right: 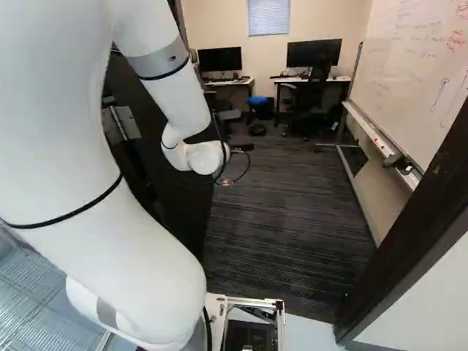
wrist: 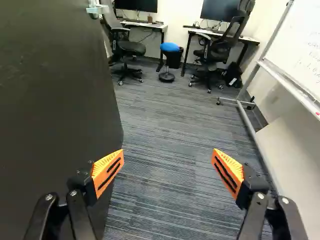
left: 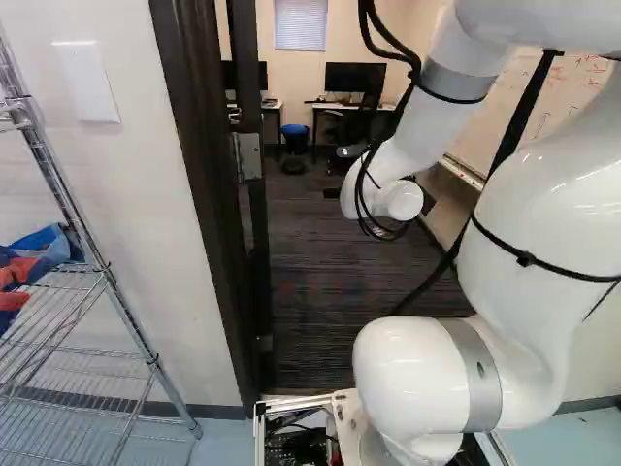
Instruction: Open the door and move inside
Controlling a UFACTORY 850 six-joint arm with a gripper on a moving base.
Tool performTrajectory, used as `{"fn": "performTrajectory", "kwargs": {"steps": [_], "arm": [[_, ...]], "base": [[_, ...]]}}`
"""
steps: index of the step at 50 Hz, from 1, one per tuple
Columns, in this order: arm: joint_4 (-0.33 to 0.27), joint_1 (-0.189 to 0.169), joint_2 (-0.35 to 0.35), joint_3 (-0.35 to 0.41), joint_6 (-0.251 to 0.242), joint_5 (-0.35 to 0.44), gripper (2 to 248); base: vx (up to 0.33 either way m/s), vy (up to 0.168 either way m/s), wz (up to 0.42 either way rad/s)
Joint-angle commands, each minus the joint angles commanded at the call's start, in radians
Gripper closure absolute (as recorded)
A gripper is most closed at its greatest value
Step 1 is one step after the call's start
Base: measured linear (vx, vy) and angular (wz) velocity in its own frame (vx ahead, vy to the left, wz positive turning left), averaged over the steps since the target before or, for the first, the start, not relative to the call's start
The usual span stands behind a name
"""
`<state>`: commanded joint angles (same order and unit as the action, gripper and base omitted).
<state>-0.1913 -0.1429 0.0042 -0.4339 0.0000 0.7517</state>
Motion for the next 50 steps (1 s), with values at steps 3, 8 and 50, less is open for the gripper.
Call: {"fn": "performTrajectory", "kwargs": {"steps": [3, 8, 50], "arm": [[0.006, 0.005, 0.009, 0.011, 0.0, 0.004, 3], [0.018, 0.013, 0.025, 0.032, 0.0, 0.011, 3], [0.146, 0.109, 0.21, 0.265, 0.0, 0.093, 3]], "base": [[0.0, 0.0, 0.0], [0.0, 0.0, 0.0], [0.0, 0.0, 0.0]]}}
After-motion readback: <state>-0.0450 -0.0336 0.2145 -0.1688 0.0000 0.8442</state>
